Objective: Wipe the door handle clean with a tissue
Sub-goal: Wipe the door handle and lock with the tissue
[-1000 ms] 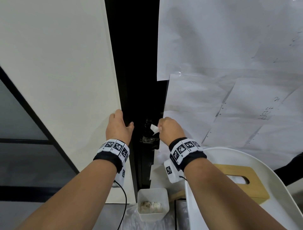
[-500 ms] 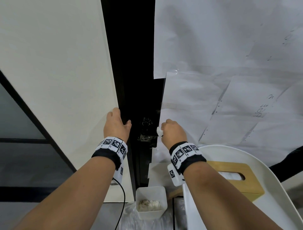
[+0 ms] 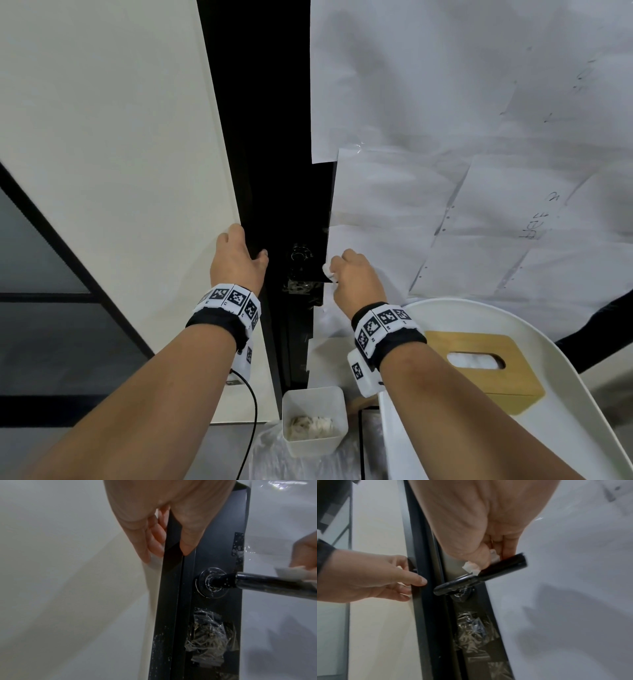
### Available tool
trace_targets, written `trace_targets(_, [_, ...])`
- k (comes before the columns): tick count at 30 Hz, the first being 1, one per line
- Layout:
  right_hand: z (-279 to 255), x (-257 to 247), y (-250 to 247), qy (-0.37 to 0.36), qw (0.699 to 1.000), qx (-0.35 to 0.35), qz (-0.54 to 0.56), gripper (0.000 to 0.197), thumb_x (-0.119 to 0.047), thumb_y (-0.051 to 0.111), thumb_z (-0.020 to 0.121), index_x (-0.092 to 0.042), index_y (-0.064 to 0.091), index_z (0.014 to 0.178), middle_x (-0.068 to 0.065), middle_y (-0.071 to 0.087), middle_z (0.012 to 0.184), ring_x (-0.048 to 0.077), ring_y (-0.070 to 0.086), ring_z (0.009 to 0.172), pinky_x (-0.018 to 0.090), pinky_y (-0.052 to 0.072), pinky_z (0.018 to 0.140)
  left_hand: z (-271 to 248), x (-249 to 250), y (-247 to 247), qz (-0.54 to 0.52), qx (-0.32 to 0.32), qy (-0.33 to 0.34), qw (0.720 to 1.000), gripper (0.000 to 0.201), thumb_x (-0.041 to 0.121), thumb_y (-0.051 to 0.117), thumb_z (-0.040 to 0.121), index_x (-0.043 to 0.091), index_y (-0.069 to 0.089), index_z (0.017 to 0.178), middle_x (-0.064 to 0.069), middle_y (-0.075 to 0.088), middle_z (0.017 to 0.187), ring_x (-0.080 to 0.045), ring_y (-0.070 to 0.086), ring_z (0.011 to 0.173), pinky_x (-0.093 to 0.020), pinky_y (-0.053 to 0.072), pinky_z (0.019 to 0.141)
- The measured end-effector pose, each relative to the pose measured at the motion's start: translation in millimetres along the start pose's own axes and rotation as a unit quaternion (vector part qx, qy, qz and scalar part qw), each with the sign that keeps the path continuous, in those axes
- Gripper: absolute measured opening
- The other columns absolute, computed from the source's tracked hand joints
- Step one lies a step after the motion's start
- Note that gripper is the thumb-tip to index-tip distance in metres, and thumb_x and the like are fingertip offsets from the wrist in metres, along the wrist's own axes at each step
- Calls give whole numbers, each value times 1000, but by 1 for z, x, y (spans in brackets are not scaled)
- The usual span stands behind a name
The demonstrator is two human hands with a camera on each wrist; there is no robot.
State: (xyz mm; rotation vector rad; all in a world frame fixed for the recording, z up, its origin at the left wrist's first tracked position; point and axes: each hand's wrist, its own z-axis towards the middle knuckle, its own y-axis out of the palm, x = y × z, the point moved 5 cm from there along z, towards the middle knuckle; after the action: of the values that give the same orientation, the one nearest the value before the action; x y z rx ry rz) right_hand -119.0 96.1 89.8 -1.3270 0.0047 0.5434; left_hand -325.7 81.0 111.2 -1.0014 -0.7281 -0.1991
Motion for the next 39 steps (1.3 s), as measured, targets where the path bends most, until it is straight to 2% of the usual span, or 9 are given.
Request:
trace_targets(8, [-13,40,-9,144,989,37,6,38,13,43,76,-5,59,106,14,50,105,31,53,91,36,49,71,-1,0,1,3,4,-2,1000,32,22,69,83,12,41,96,-8,49,96,-24,49,66,-32,39,56])
trace_targets(13, [-14,48,-2,225,971,-47,57,13,0,45,85,-8,47,76,20,62,101,35,59,94,27,34,67,-1,0,2,1,4,3,1000,32,22,69,82,11,42,96,-9,50,95,-26,49,65,-32,40,56])
trace_targets(16, [-13,52,6,277,952,-69,112,12,-2,48,85,-3,61,87,15,64,91,31,62,96,24,40,71,-2,0,2,1,5,6,1000,32,21,69,82,10,42,96,-9,50,96,-26,50,66,-33,40,56])
trace_targets(21, [-17,53,18,384,850,-64,354,26,-2,49,89,8,60,110,4,52,69,19,57,69,29,57,73,-2,0,2,3,3,6,1000,32,22,69,82,11,42,96,-9,50,96,-27,51,67,-33,42,57])
trace_targets(26, [-25,42,26,435,741,-22,512,17,1,45,91,-5,50,76,9,54,72,20,58,63,34,56,75,-2,-1,1,6,3,8,1000,32,22,68,82,11,42,97,-9,49,96,-26,50,65,-33,41,56])
trace_targets(30, [-21,14,33,456,683,-34,570,23,7,55,86,11,54,109,15,58,72,19,50,52,33,54,70,-1,-1,2,5,1,12,1000,32,22,68,82,11,42,97,-9,49,96,-26,50,66,-33,40,56])
trace_targets(34, [-14,-24,31,382,729,-79,562,16,7,50,89,9,55,104,19,59,79,22,56,58,34,56,68,-1,-1,2,5,-3,15,1000,33,22,69,82,12,41,96,-9,49,95,-26,51,66,-34,42,55])
trace_targets(37, [-2,-35,13,226,880,-49,414,24,-1,44,89,-3,66,99,18,65,91,26,66,72,39,60,71,0,-2,2,6,-6,15,1000,33,23,69,82,12,41,96,-9,50,96,-27,53,67,-35,45,56])
trace_targets(39, [6,-37,-2,128,951,-17,280,35,-1,43,87,-13,68,110,13,63,99,26,62,87,29,52,80,1,-3,2,6,-9,15,1000,33,23,69,82,13,41,95,-8,49,96,-25,52,66,-33,43,56])
